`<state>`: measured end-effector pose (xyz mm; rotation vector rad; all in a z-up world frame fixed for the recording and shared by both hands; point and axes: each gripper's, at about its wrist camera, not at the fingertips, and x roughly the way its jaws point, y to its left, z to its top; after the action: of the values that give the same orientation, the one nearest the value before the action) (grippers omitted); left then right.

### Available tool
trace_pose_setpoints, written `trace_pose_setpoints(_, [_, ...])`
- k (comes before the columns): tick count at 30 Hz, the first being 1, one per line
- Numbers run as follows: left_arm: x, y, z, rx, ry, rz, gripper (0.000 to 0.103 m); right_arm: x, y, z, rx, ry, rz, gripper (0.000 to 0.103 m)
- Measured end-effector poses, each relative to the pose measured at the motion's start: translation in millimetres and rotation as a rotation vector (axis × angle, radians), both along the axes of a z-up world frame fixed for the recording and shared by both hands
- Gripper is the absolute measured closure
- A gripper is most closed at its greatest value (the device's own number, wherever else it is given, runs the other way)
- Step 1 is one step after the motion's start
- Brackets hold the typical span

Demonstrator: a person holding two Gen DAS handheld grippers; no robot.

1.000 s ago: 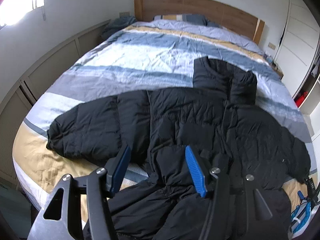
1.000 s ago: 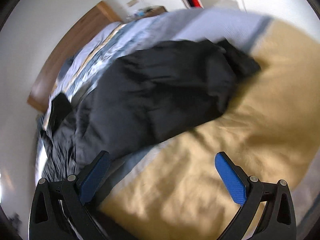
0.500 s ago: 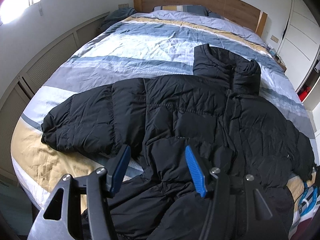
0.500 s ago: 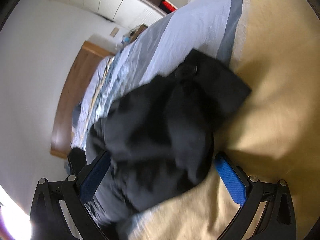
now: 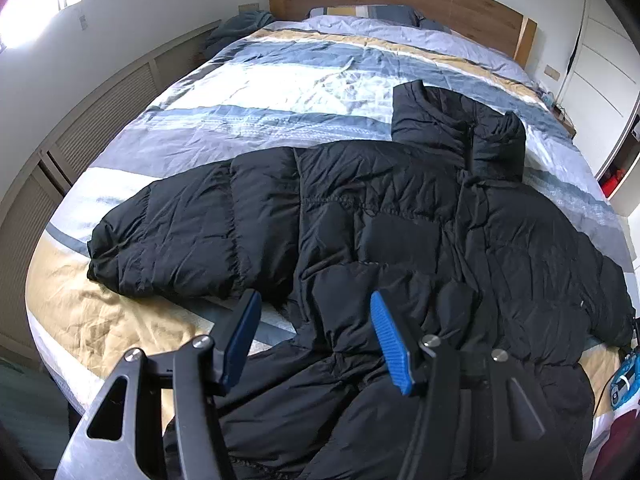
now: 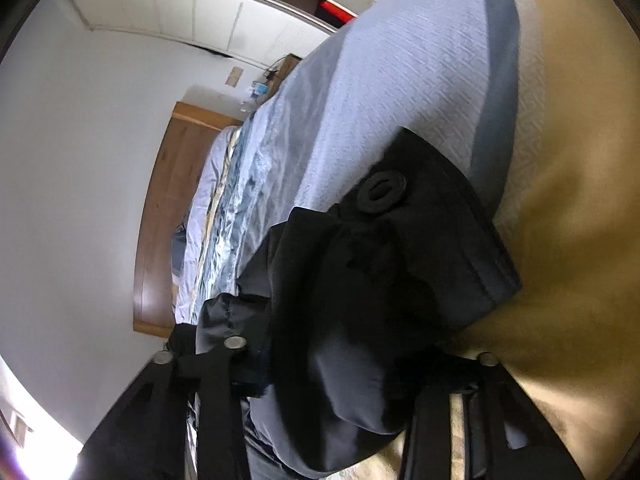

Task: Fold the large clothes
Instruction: 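Lift the sleeve cuff with the right tool and lay it across the coat body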

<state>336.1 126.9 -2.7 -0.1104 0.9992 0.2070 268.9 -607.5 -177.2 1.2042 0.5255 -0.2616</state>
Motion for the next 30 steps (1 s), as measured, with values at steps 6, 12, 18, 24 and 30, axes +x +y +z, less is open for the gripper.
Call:
trace_pose_setpoints(6, [-10,5,7,-0.030,-0.022,-0.008,0.048,3,11,39,-0.066,-0.054,0.031,0.083])
trace_pose_setpoints(12, [-29,11,12,-0.062,-0.044,-0.027,0.048,10,40,99,-0.141,-0.169,0.115,0.084])
trace_pose_setpoints(18, [-47,24,19,-0.100,-0.069,-0.022,0.048,19,96,159,-0.227,-0.262,0.257,0.086])
trace_pose_setpoints(24, [-69,34,27,-0.137,-0.106,-0.029,0.048,24,159,194,-0.275,-0.332,0.416,0.086])
trace_pose_setpoints(30, [-87,49,28,-0.174,-0.124,-0.013,0.048,27,212,207,-0.326,-0.342,0.559,0.086])
